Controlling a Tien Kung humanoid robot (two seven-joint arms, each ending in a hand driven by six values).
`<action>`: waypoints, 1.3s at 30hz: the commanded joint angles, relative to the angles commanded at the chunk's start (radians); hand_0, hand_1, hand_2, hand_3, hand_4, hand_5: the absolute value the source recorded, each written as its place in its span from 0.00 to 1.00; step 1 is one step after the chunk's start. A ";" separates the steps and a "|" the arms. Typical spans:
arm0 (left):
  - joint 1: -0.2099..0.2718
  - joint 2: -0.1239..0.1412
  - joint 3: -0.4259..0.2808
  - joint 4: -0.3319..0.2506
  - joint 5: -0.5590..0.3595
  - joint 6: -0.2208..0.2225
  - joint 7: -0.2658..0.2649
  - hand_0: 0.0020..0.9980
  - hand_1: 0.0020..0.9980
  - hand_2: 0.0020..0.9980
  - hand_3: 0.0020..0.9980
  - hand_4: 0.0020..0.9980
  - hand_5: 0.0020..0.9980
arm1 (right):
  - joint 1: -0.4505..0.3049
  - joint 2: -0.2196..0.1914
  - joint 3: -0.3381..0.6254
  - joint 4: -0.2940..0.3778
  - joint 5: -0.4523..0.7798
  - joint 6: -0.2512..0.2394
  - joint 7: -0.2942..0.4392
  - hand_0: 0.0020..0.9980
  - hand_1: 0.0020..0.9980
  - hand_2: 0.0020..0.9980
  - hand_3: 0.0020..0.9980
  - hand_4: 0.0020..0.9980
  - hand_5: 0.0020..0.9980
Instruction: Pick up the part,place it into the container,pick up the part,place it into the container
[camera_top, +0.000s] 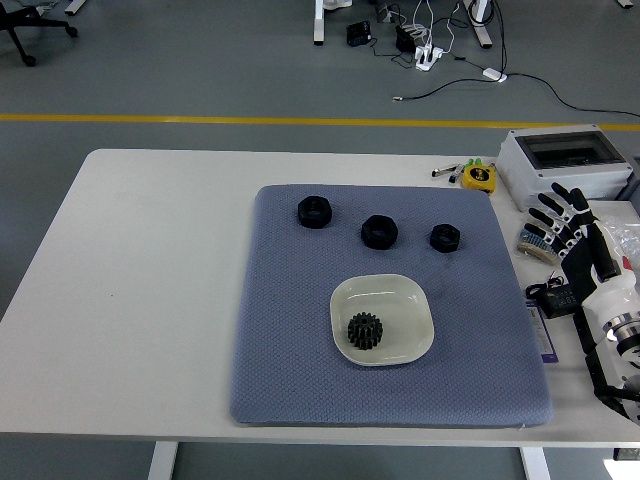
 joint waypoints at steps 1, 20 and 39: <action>0.000 0.000 0.000 0.000 0.001 0.000 0.000 0.71 0.65 0.71 0.62 0.72 0.68 | -0.004 0.000 0.004 0.001 -0.004 0.002 0.002 0.80 0.80 0.85 0.89 1.00 0.83; 0.006 0.001 -0.008 0.000 0.015 -0.001 0.004 0.70 0.65 0.72 0.62 0.72 0.68 | -0.019 0.011 0.019 0.013 -0.032 0.002 0.014 0.80 0.79 0.84 0.88 1.00 0.85; 0.000 0.001 -0.008 -0.002 0.023 -0.002 0.004 0.71 0.65 0.72 0.62 0.72 0.68 | -0.014 0.013 0.022 0.009 -0.032 -0.001 0.016 0.80 0.79 0.84 0.88 1.00 0.86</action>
